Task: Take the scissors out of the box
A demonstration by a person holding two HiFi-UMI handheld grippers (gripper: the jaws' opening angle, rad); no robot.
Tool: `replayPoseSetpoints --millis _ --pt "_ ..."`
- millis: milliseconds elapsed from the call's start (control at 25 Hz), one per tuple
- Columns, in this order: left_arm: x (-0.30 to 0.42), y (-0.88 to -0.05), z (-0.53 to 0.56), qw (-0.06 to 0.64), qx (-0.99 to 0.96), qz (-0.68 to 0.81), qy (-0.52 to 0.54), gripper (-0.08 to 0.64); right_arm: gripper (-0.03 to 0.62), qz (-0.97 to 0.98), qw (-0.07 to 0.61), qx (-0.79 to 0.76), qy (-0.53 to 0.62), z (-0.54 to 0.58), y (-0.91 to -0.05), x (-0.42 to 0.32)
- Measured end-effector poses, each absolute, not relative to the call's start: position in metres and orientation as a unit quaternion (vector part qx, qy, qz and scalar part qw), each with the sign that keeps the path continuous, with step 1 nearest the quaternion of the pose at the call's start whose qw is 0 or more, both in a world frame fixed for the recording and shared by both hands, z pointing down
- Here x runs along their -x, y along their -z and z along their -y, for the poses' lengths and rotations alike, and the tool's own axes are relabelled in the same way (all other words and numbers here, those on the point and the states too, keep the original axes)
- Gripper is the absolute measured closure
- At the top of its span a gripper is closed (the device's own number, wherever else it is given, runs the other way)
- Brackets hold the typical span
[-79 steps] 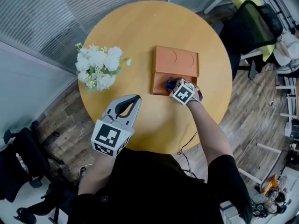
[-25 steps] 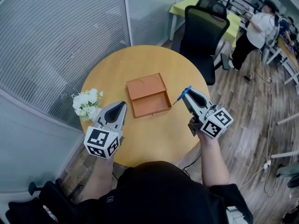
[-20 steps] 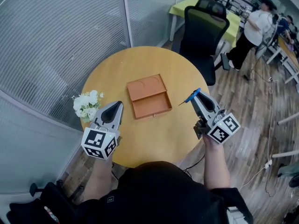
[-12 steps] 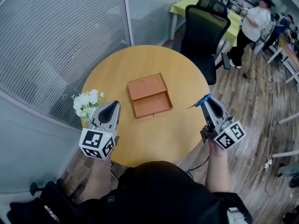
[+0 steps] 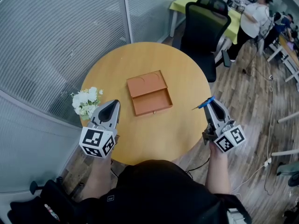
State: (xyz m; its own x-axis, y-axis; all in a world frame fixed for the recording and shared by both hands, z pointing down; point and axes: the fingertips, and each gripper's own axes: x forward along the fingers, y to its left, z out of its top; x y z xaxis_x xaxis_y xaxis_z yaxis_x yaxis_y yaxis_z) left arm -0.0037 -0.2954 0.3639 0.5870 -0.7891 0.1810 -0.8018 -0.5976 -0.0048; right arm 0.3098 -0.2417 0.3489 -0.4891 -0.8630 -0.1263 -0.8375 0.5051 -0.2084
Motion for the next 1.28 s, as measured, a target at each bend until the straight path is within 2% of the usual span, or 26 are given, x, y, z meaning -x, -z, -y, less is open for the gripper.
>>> replayPoseSetpoints --millis 240,1280 --pt "-0.021 -0.353 0.291 0.005 -0.9 0.427 -0.086 0.545 0.506 -0.864 0.051 0.5 0.026 0.248 -0.357 -0.274" --pt "-0.013 -0.36 0.281 0.023 -0.898 0.433 -0.081 0.546 0.506 -0.873 0.017 0.486 0.012 0.246 -0.353 -0.257"
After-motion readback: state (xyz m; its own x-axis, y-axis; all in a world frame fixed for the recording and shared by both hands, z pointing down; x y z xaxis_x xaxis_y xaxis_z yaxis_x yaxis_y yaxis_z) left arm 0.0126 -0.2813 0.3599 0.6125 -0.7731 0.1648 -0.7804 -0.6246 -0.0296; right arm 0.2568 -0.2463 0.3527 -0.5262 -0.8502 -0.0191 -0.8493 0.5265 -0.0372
